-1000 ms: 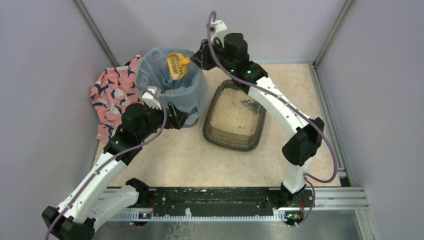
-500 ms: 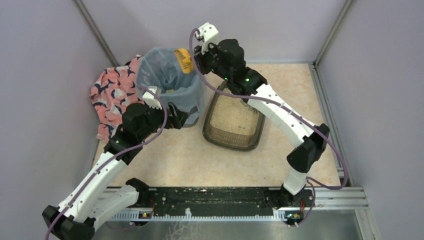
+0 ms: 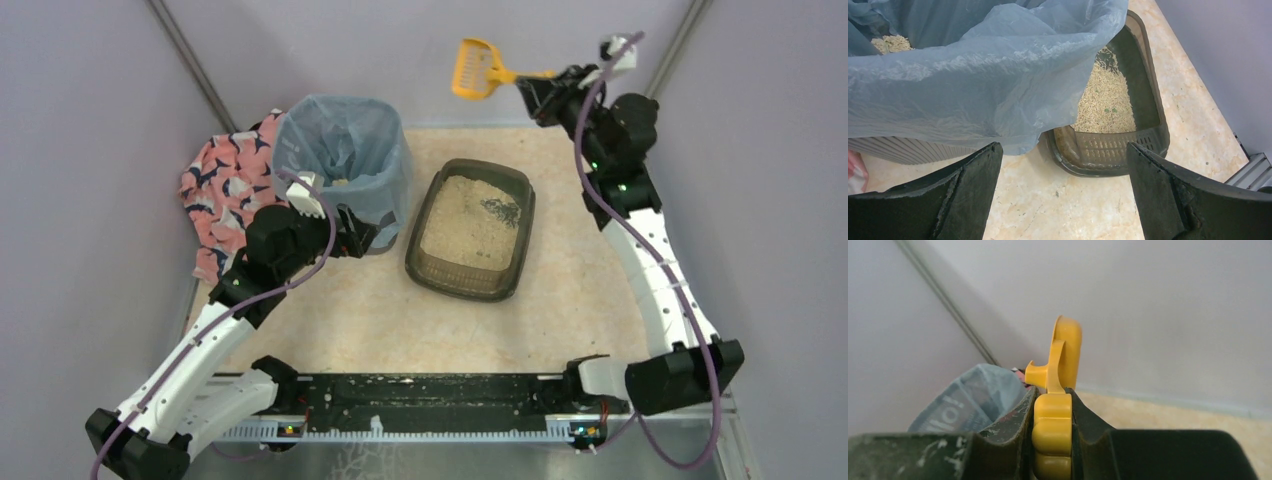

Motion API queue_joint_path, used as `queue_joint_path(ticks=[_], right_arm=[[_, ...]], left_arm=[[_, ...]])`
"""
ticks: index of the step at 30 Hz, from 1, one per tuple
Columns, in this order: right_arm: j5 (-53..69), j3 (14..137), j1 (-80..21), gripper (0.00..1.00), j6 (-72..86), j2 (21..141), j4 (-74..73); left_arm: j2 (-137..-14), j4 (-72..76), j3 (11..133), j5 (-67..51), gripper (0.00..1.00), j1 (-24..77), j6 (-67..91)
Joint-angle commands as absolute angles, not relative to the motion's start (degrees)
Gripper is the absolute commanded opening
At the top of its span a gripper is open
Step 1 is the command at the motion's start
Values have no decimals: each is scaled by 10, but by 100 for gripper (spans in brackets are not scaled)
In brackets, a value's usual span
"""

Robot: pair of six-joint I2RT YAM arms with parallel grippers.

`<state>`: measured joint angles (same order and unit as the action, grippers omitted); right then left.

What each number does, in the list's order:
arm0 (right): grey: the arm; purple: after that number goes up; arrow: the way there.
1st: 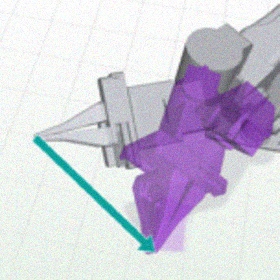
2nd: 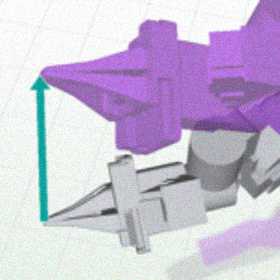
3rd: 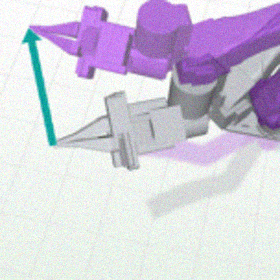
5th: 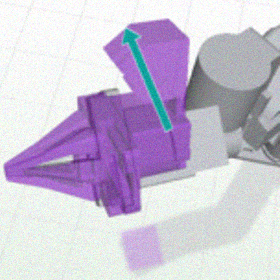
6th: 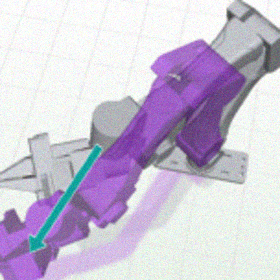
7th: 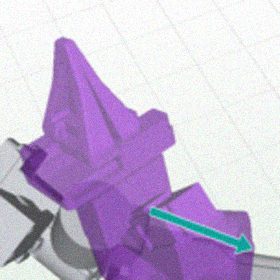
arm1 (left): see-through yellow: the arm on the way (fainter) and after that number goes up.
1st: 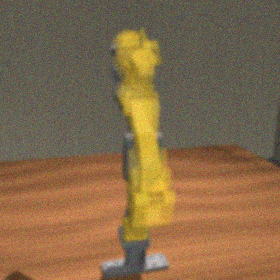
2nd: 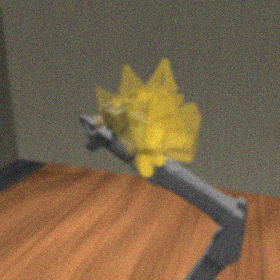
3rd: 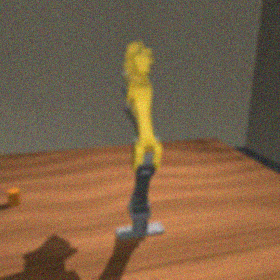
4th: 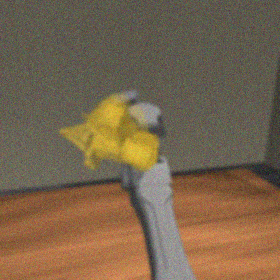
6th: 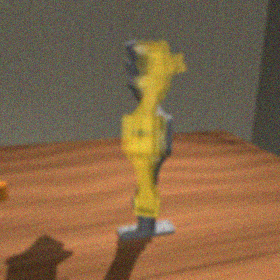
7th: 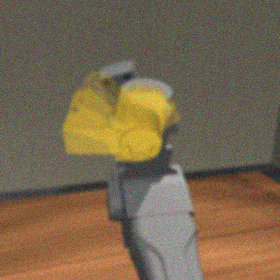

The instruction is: Clean the litter box

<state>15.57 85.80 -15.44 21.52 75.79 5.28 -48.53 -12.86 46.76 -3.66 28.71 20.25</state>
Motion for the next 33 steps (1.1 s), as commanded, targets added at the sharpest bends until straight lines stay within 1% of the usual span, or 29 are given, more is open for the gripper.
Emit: queue_joint_path(ticks=[1, 5, 8, 11, 16, 21, 33], right_arm=[[185, 709, -69, 0, 311, 673, 81], [157, 588, -61, 0, 286, 625, 49], [181, 520, -61, 0, 298, 613, 66], [196, 474, -61, 0, 314, 612, 84], [226, 417, -62, 0, 347, 647, 138], [242, 416, -69, 0, 361, 695, 177], [226, 498, -86, 0, 331, 819, 185]], left_arm=[[-482, -122, 467, -41, 99, 284, 199], [-496, -113, 469, -58, 99, 284, 202], [-500, -109, 471, -64, 99, 282, 205], [-499, -109, 468, -65, 99, 283, 206], [-487, -110, 459, -62, 99, 283, 212], [-483, -109, 451, -70, 99, 283, 221], [-483, -117, 453, -59, 99, 283, 217]])
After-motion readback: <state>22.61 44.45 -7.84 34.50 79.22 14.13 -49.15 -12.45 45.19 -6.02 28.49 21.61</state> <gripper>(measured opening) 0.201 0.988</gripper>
